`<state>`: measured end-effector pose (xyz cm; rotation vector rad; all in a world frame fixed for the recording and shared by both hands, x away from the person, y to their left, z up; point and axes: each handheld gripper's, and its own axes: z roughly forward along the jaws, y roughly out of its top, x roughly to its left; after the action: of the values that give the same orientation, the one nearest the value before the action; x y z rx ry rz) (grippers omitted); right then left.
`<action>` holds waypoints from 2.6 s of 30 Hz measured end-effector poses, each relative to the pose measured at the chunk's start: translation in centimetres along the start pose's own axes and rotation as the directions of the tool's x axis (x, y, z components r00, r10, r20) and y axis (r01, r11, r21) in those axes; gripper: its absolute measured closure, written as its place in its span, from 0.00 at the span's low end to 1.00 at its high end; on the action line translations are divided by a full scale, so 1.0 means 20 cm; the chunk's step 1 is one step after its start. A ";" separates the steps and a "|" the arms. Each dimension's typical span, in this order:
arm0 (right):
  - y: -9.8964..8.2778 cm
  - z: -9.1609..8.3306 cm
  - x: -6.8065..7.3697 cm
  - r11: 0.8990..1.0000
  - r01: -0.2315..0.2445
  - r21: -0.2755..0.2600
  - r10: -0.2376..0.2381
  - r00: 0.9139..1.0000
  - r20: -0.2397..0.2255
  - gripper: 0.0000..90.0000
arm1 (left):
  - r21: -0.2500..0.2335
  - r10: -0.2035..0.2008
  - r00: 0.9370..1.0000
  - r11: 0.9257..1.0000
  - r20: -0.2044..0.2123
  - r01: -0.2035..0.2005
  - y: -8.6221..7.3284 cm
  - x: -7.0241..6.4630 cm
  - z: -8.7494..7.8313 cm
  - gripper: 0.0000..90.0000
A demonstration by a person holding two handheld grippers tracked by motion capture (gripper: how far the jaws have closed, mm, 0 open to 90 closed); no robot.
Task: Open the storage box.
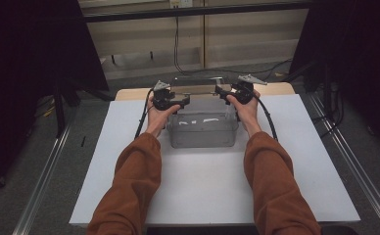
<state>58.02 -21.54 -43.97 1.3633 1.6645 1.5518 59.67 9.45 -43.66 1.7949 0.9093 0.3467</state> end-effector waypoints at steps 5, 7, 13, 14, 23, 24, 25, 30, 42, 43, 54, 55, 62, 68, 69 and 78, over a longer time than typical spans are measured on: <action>0.00 0.00 0.00 1.000 -0.002 -0.002 0.002 1.000 0.000 0.15 | 0.010 -0.004 1.000 1.000 0.005 0.004 0.00 0.00 0.00 0.21; 0.00 0.00 0.00 1.000 -0.001 -0.004 0.001 1.000 0.002 0.15 | 0.013 -0.004 1.000 1.000 0.003 0.004 0.00 0.00 0.00 0.20; 0.00 0.00 0.00 1.000 -0.001 -0.004 0.001 1.000 0.002 0.15 | 0.025 -0.024 1.000 0.999 0.005 0.024 0.00 0.00 -0.01 0.20; 0.00 0.00 0.00 1.000 -0.003 -0.006 0.003 1.000 0.002 0.15 | 0.028 -0.029 1.000 0.999 0.006 0.029 0.00 0.00 -0.01 0.20; 0.00 -0.01 0.00 1.000 0.002 -0.004 -0.002 1.000 0.012 0.15 | 0.059 -0.035 0.999 0.998 0.015 0.034 -0.01 0.00 -0.02 0.20; 0.00 -0.01 0.00 1.000 0.002 -0.004 -0.002 1.000 0.011 0.15 | 0.066 -0.036 0.999 0.997 0.015 0.035 -0.01 0.00 -0.02 0.20; 0.00 -0.01 0.00 1.000 0.005 -0.003 -0.005 1.000 0.011 0.15 | 0.071 -0.036 0.999 0.997 0.017 0.034 -0.01 0.00 -0.02 0.20; 0.00 -0.01 0.01 1.000 0.010 -0.001 -0.010 1.000 0.014 0.15 | 0.069 -0.036 0.999 0.997 0.019 0.035 -0.02 0.00 -0.03 0.20; 0.02 -0.05 0.02 0.998 0.055 0.014 -0.055 0.998 0.026 0.13 | 0.044 -0.039 0.999 0.998 0.001 0.038 -0.02 0.00 -0.08 0.17; 0.02 -0.05 0.02 0.998 0.057 0.014 -0.057 0.998 0.024 0.13 | 0.041 -0.039 0.999 0.998 -0.001 0.039 -0.02 0.00 -0.08 0.16; 0.02 -0.10 0.04 0.996 0.086 0.017 -0.087 0.996 0.035 0.11 | -0.003 -0.013 1.000 1.000 -0.025 0.013 0.01 -0.04 -0.12 0.12; 0.02 -0.10 0.04 0.996 0.087 0.016 -0.087 0.996 0.034 0.10 | -0.008 -0.009 1.000 1.000 -0.025 0.009 0.02 -0.04 -0.13 0.12; 0.04 -0.13 0.06 0.995 0.099 0.009 -0.099 0.995 0.032 0.09 | -0.039 0.009 0.999 0.999 -0.032 -0.010 0.03 -0.07 -0.15 0.08; 0.05 -0.15 0.08 0.993 0.119 0.004 -0.119 0.993 0.029 0.07 | -0.052 0.009 0.999 0.999 -0.033 -0.011 0.03 -0.08 -0.16 0.06; 0.06 -0.15 0.08 0.992 0.124 0.005 -0.124 0.992 0.028 0.05 | -0.051 0.008 0.999 0.999 -0.033 -0.009 0.03 -0.08 -0.16 0.06; 0.09 -0.20 0.10 0.987 0.160 -0.007 -0.159 0.987 0.032 0.04 | -0.085 0.015 1.000 0.996 -0.026 -0.017 0.04 -0.09 -0.19 0.04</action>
<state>54.47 -21.73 -40.77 1.2112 1.7003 1.4385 56.40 10.53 -41.06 1.7233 0.8860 0.4137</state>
